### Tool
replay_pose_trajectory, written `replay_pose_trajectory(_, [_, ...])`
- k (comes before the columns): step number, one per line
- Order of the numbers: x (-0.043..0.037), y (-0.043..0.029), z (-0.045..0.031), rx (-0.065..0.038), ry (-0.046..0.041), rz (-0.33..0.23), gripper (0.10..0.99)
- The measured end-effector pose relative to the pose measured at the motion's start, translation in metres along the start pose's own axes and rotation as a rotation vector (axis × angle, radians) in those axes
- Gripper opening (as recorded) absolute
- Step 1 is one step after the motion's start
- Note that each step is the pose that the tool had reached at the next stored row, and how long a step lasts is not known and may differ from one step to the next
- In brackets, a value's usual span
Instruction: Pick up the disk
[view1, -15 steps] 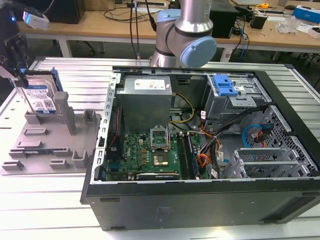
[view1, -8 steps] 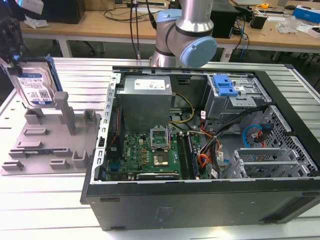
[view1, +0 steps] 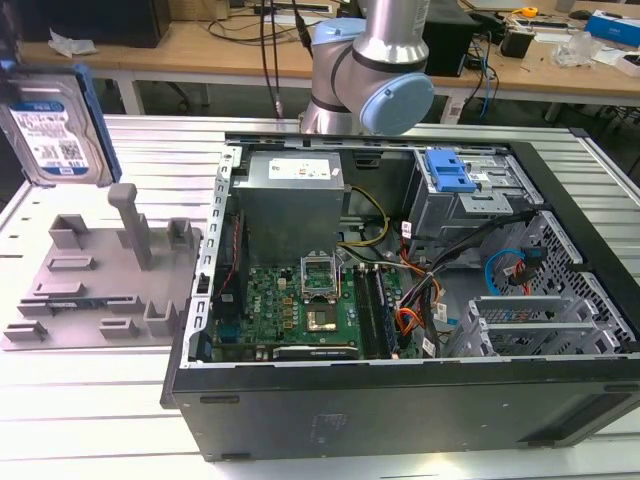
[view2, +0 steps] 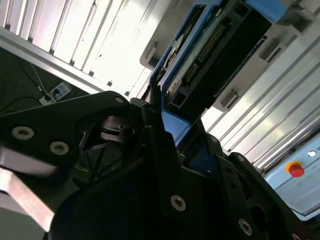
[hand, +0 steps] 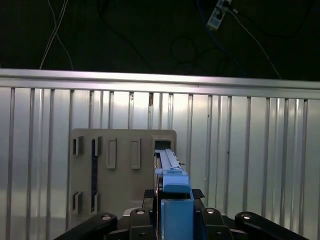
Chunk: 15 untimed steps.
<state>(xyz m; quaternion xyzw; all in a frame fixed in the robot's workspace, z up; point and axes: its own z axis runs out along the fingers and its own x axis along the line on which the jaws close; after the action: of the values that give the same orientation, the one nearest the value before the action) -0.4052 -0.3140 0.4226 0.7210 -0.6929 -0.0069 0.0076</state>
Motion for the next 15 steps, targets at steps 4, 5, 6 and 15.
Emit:
replay_pose_trajectory(4, [0.0005, 0.0004, -0.02, 0.0, 0.0, 0.0, 0.369])
replay_pose_trajectory(5, [0.0006, 0.0005, -0.0246, 0.0, 0.0, 0.0, 0.369])
replay_pose_trajectory(6, [0.0008, 0.0007, -0.0347, 0.0, 0.0, 0.0, 0.369])
replay_pose_trajectory(15, [0.0017, 0.0012, -0.0563, 0.0, -0.0003, 0.0, 0.369])
